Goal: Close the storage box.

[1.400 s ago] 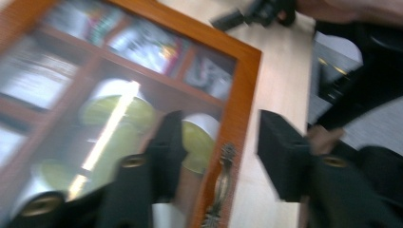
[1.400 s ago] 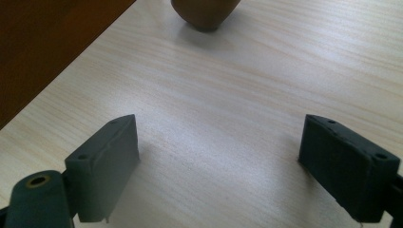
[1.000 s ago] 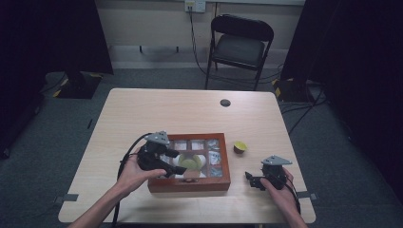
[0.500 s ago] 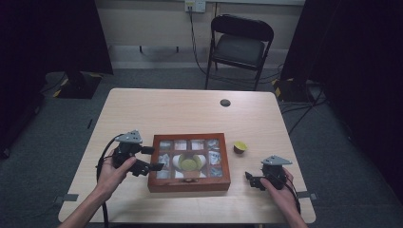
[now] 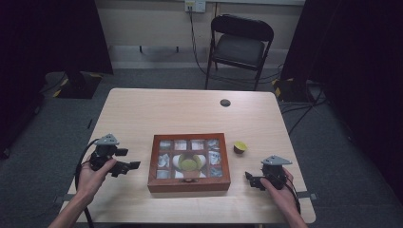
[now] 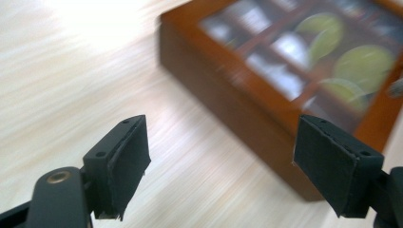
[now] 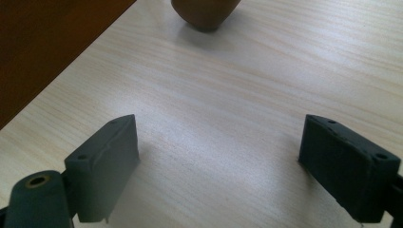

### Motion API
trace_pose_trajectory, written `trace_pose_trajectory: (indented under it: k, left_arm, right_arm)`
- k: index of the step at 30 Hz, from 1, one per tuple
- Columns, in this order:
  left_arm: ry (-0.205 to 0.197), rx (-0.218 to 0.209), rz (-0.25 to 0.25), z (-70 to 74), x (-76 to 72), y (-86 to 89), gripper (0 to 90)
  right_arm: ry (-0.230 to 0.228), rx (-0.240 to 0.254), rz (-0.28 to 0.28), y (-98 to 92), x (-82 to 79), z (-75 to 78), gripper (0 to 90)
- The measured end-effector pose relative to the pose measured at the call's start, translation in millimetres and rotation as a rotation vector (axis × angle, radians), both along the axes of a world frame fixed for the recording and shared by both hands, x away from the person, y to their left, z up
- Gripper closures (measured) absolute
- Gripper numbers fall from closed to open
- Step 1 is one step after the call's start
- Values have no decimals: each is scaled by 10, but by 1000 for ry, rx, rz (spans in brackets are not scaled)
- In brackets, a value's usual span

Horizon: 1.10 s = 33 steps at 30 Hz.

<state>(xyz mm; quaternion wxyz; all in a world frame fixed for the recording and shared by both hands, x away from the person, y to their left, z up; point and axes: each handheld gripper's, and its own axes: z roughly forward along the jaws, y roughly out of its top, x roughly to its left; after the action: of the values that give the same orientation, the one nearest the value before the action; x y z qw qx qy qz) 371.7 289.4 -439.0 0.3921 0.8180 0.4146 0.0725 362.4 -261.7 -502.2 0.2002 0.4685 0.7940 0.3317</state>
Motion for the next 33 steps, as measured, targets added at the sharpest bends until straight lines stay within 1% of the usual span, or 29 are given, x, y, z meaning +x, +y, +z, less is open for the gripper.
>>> trace_pose_trajectory:
  k: [2,3,6,7,8,9,10,11,12,14,15,17,18,20,21,23,24,25,26,27,28,31,32,33]
  left_arm:
    - [4,20,22,-54,9,69,193]
    - [3,37,34,-85,17,101,193]
    - [14,71,85,-202,28,179,193]
    - [14,71,85,-202,28,179,193]
    - [6,104,108,-285,19,214,193]
    - [2,128,129,-327,16,217,193]
    - [6,141,134,-359,16,225,192]
    - [6,141,134,-359,16,225,192]
    - [-8,137,155,-394,14,233,195]
    - [-40,151,191,-474,19,285,197]
    - [-40,151,191,-474,19,285,197]
    - [-45,155,223,-530,12,317,197]
    - [-22,162,212,-579,10,330,196]
    - [-19,163,210,-600,8,329,189]
    - [-45,173,194,-636,-10,318,169]
    - [-50,176,192,-641,-15,317,159]
    - [-59,179,191,-647,-21,320,151]
    - [-72,169,187,-665,-28,324,151]
    - [-97,155,186,-692,-35,339,139]
    - [-113,144,184,-716,-40,354,118]
    - [-115,149,185,-715,-41,357,99]
    - [-111,154,192,-715,-40,355,92]
    - [-103,147,201,-719,-40,349,80]
    - [-103,147,201,-719,-40,349,65]
  right_arm:
    - [0,0,0,0,0,0,121]
    - [0,0,0,0,0,0,121]
    - [0,0,0,0,0,0,121]
    - [0,0,0,0,0,0,121]
    - [0,0,0,0,0,0,121]
    - [0,0,0,0,0,0,121]
    - [0,0,0,0,0,0,121]
    - [0,0,0,0,0,0,121]
    - [0,0,1,0,0,0,121]
    - [0,0,1,0,0,0,121]
    - [0,0,1,0,0,0,121]
    - [0,0,1,0,0,0,121]
    - [0,0,1,0,0,0,121]
    - [0,0,1,0,0,0,121]
    - [0,0,1,0,0,0,121]
    - [0,0,0,0,0,0,121]
    - [0,0,1,0,0,0,121]
    - [0,0,1,0,0,0,121]
    - [0,0,1,0,0,0,121]
    - [0,0,1,0,0,0,121]
    - [0,0,1,0,0,0,121]
    - [0,0,1,0,0,0,121]
    - [0,0,1,0,0,0,121]
    - [0,0,1,0,0,0,121]
